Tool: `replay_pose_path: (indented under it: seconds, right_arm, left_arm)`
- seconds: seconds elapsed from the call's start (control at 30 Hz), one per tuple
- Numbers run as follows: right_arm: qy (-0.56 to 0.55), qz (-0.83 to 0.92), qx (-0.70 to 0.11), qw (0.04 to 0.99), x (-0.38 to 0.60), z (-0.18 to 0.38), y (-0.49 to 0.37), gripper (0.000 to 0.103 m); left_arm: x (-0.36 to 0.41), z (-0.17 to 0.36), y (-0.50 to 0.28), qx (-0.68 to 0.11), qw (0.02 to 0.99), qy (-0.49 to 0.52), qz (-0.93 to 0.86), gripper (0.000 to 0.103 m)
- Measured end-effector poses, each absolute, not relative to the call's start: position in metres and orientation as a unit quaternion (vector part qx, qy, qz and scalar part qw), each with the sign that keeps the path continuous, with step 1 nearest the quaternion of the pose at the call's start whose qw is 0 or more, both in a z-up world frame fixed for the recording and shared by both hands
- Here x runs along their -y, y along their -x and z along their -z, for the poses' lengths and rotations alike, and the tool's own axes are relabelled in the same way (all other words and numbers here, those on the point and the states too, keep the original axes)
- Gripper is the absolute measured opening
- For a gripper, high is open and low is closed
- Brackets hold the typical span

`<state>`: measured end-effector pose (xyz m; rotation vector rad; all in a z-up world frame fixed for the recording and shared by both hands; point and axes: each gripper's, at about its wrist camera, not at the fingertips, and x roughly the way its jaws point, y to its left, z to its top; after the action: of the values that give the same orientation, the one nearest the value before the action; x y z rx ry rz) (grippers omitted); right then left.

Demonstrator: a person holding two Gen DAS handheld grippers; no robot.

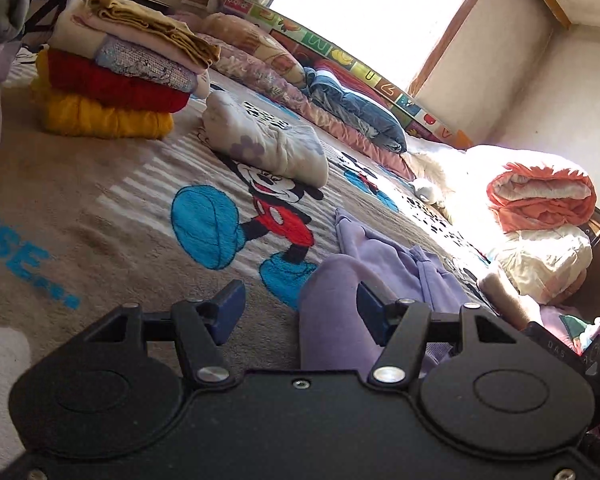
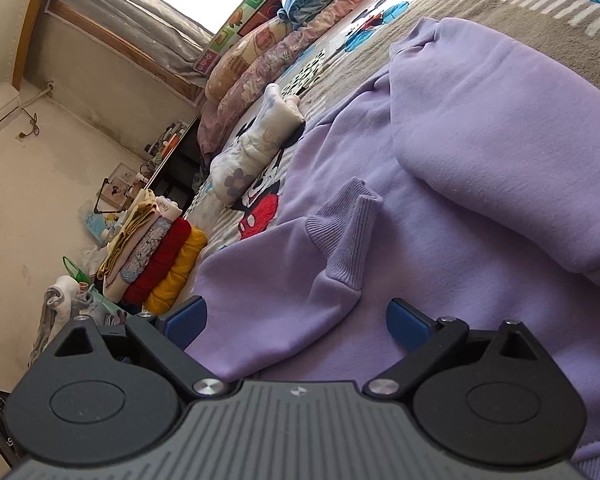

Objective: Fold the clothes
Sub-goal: 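Close the right gripper on the other sleeve's ribbed cuff and lift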

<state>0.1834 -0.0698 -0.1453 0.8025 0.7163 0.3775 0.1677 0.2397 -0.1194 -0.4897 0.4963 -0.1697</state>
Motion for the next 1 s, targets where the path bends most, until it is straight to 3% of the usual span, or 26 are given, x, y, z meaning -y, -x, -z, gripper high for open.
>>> replay_pose_path:
  seconds: [0.1, 0.23, 0.43, 0.5, 0.63, 0.67, 1.0]
  right_arm:
    - [-0.384, -0.171, -0.332, 0.845, 0.064, 0.147, -0.191, 0.09]
    - [-0.4, -0.148, -0.326, 0.844, 0.059, 0.152, -0.203, 0.078]
    - [-0.394, -0.133, -0.316, 0.853, 0.05, 0.155, -0.21, 0.077]
    - [-0.395, -0.129, -0.313, 0.854, 0.05, 0.156, -0.211, 0.069]
    - [-0.412, -0.118, -0.325, 0.843, 0.056, 0.159, -0.217, 0.022]
    - [-0.413, -0.115, -0.329, 0.841, 0.058, 0.16, -0.219, 0.019]
    - [-0.373, -0.203, -0.254, 0.869, 0.075, 0.073, -0.225, 0.015]
  left_arm:
    - [-0.243, 0.12, -0.164, -0.244, 0.937, 0.237, 0.085, 0.061]
    - [-0.245, 0.123, -0.162, -0.248, 0.936, 0.235, 0.088, 0.061]
    - [-0.248, 0.127, -0.161, -0.25, 0.934, 0.239, 0.086, 0.061]
    - [-0.25, 0.129, -0.161, -0.253, 0.932, 0.244, 0.084, 0.061]
    - [-0.25, 0.135, -0.163, -0.261, 0.931, 0.244, 0.078, 0.061]
    - [-0.25, 0.136, -0.164, -0.263, 0.93, 0.246, 0.077, 0.061]
    - [-0.249, 0.132, -0.155, -0.233, 0.923, 0.281, 0.126, 0.061]
